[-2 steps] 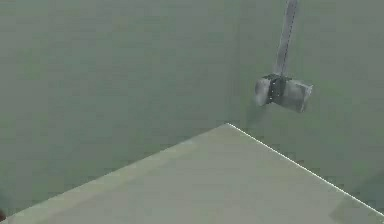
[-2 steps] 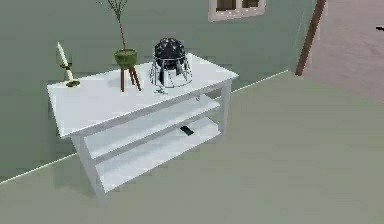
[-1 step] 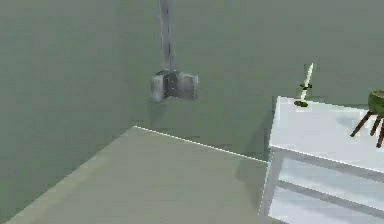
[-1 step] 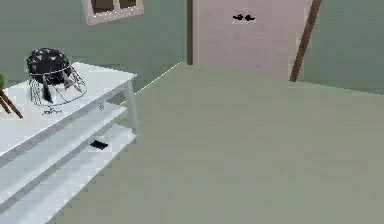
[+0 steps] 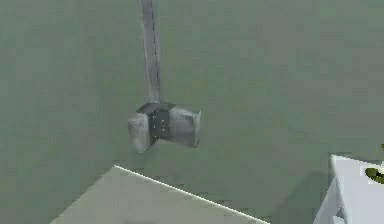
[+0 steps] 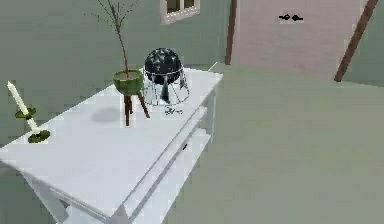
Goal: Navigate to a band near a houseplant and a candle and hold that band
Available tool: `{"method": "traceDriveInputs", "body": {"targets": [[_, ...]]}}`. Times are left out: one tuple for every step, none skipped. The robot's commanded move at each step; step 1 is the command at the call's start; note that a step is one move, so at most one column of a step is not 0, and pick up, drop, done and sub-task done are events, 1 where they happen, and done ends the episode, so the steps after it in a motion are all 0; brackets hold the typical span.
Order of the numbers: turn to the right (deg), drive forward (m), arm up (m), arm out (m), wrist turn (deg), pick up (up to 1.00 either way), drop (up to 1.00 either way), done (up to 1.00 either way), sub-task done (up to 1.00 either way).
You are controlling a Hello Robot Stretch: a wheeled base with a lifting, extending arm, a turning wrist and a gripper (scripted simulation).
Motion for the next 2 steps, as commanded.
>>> {"method": "traceDriveInputs", "body": {"targets": [[45.0,0.00,0.00,0.00,0.0,0.00,0.00,0.00,0.00],[45.0,0.00,0.00,0.00,0.0,0.00,0.00,0.00,0.00]]}}
